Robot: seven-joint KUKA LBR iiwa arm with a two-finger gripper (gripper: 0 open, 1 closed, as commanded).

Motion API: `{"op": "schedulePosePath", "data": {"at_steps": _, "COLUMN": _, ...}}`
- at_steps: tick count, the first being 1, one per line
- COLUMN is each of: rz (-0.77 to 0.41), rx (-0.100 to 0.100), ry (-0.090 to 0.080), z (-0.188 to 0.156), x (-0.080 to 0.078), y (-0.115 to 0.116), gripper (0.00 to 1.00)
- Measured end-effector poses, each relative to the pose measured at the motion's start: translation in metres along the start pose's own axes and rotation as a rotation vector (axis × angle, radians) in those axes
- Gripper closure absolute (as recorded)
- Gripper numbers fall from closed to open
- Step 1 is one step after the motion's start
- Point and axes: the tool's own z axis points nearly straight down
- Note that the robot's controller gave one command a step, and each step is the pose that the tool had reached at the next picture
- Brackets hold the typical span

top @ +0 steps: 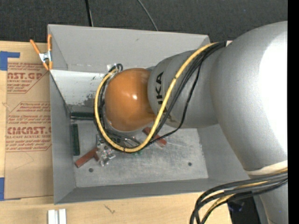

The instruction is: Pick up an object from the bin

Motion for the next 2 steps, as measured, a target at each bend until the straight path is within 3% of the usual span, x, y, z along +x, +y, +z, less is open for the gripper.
{"op": "schedulePosePath", "data": {"at_steps": 1, "rz": 0.011, "rx": 0.003, "ry": -0.016, "z": -0.024, "x": -0.010, "y": 0.002, "gripper": 1.00}}
{"op": "schedulePosePath", "data": {"at_steps": 2, "rz": 0.013, "rx": 0.001, "ry": -0.005, "z": 0.011, "x": -0.008, "y": 0.003, "gripper": 1.00}}
